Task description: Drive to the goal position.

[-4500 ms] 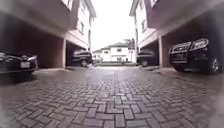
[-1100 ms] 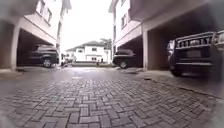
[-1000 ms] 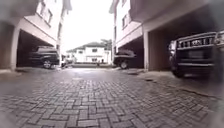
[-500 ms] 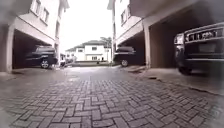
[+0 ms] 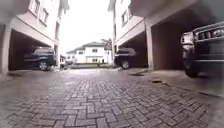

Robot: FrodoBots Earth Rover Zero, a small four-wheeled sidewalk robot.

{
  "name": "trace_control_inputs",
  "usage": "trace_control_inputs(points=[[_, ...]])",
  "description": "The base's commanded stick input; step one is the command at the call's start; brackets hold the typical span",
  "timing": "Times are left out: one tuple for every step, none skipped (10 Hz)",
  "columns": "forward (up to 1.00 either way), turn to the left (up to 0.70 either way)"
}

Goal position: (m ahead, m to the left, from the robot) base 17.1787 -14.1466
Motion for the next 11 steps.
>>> trace_control_inputs(points=[[0.70,0.00],[0.70,0.00],[0.70,0.00],[0.70,0.00],[0.70,0.00],[0.70,0.00],[0.70,0.00],[0.70,0.00],[0.70,0.00],[0.70,0.00],[0.70,0.00]])
